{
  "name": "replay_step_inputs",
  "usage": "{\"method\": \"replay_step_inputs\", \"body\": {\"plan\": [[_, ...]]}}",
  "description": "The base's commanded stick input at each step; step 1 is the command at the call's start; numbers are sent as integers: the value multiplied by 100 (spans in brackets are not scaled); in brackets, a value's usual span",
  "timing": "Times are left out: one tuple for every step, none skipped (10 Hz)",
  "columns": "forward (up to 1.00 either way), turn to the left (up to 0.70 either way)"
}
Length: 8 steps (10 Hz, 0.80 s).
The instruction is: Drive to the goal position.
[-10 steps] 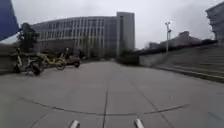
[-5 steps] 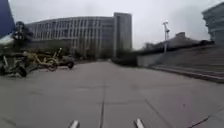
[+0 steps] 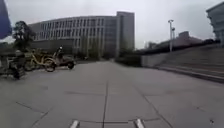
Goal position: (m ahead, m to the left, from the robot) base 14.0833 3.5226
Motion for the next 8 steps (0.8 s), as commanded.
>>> {"method": "replay_step_inputs", "body": {"plan": [[84,-21],[84,-34],[84,-34],[84,-34],[84,-24],[84,-8],[87,0],[91,0]]}}
